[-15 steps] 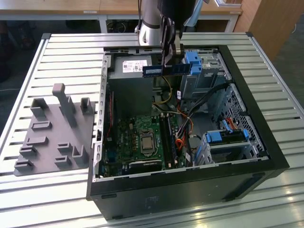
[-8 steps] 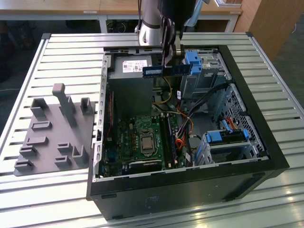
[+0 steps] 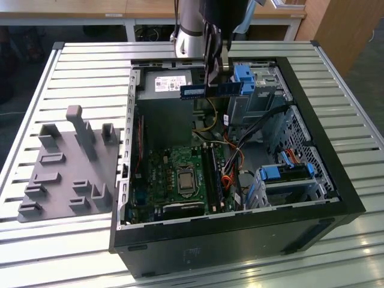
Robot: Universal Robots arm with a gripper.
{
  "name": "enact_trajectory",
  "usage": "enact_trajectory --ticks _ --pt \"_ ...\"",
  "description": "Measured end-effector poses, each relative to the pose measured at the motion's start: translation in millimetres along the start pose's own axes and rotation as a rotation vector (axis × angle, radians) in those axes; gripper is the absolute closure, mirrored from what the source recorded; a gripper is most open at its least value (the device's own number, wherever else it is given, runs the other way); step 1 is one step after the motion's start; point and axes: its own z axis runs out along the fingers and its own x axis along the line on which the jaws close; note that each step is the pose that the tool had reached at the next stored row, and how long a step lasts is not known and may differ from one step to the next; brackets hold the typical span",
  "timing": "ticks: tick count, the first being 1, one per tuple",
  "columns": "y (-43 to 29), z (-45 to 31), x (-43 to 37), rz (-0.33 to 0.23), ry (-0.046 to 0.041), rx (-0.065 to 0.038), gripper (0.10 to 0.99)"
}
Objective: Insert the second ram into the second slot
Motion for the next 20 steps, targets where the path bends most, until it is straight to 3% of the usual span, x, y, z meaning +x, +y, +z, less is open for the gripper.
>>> enact_trajectory --ticks 20 --pt "0.3 -0.1 8.8 0.0 0.0009 0.0 0.945"
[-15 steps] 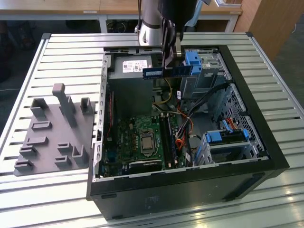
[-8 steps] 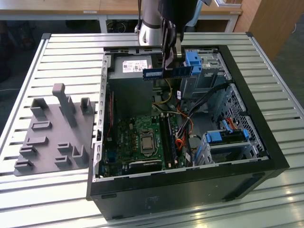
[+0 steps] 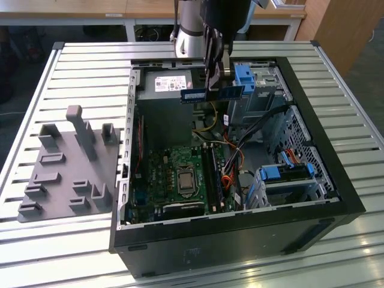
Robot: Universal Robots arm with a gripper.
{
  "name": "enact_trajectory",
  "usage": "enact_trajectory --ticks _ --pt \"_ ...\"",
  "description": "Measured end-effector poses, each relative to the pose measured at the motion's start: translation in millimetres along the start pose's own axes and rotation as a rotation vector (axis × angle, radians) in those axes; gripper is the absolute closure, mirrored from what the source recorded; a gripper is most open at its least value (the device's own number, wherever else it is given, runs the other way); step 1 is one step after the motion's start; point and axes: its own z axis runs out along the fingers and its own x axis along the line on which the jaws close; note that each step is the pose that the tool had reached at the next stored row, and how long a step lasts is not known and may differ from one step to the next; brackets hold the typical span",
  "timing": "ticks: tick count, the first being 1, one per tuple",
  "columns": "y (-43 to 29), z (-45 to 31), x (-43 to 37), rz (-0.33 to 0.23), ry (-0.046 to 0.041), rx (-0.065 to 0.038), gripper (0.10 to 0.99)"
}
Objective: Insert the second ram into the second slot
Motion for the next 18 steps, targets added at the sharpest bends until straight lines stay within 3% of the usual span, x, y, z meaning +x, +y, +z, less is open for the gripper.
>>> enact_trajectory --ticks 8,18 --pt "0.0 0.0 1.2 0.016 -0.0004 0.0 0.945" --pt "0.0 0.1 1.2 0.104 -0.0034 0.002 0.945"
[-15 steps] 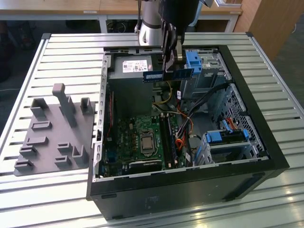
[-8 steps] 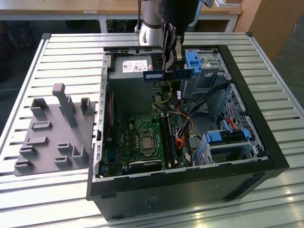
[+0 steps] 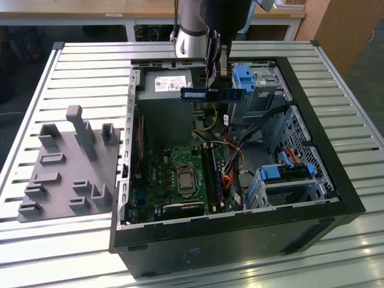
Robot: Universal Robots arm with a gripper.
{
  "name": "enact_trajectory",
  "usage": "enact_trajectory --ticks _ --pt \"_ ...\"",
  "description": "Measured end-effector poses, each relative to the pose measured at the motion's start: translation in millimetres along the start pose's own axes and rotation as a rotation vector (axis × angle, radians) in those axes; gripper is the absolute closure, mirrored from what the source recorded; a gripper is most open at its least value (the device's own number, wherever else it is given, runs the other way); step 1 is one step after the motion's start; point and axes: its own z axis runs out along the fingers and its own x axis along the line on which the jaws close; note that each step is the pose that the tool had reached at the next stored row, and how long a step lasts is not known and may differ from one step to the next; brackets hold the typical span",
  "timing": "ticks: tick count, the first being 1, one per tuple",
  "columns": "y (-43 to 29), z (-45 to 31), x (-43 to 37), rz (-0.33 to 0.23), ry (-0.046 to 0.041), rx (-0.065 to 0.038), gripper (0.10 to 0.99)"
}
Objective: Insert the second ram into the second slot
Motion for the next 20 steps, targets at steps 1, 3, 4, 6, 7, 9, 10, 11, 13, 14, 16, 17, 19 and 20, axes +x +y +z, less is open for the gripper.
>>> enact_trajectory --ticks 1,3,4,6,7,9,10,11,13,14,16,17,19,20 --pt "0.0 0.0 0.0 0.008 -0.0003 0.0 0.945" --pt "0.0 0.0 0.0 0.023 -0.0009 0.0 0.945" --pt "0.0 0.0 0.0 0.03 -0.0012 0.0 0.945" --pt "0.0 0.0 0.0 0.044 -0.0017 0.001 0.945" --pt "0.0 0.0 0.0 0.05 -0.0019 0.001 0.945" --pt "0.0 0.0 0.0 0.063 -0.0024 0.001 0.945" --pt "0.0 0.0 0.0 0.069 -0.0026 0.001 0.945" --pt "0.0 0.0 0.0 0.075 -0.0029 0.001 0.945" --pt "0.0 0.0 0.0 0.087 -0.0034 0.001 0.945" --pt "0.0 0.0 0.0 0.092 -0.0035 0.001 0.945" --pt "0.0 0.0 0.0 0.103 -0.0039 0.002 0.945" --pt "0.0 0.0 0.0 0.109 -0.0041 0.002 0.945" --pt "0.0 0.0 0.0 0.119 -0.0045 0.002 0.945" --pt "0.0 0.0 0.0 0.124 -0.0048 0.002 0.945"
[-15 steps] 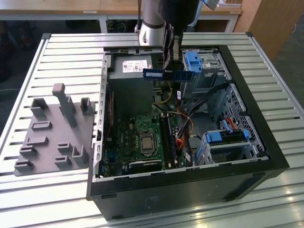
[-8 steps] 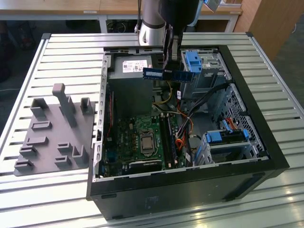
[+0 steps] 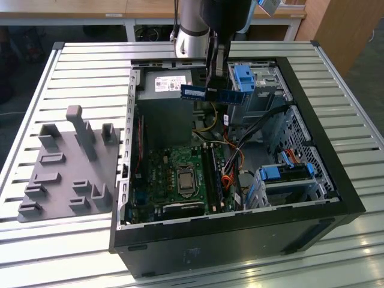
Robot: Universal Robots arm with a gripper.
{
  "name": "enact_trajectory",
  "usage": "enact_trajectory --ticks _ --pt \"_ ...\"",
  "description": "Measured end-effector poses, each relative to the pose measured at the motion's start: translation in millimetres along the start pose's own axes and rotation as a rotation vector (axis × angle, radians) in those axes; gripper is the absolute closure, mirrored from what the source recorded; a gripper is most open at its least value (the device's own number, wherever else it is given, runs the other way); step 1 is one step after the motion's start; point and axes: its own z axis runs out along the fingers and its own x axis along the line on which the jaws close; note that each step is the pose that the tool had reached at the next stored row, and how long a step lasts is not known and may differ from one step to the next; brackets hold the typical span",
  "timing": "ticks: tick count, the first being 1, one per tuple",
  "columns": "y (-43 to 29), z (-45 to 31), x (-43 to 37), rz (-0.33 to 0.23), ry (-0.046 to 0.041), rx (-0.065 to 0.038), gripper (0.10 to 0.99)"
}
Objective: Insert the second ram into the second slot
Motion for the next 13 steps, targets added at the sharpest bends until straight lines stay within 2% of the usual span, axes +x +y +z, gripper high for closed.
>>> enact_trajectory --ticks 8,13 --pt "0.0 0.0 0.0 0.044 -0.0016 0.001 0.945" --pt "-0.4 0.0 2.2 0.051 -0.0018 0.001 0.945"
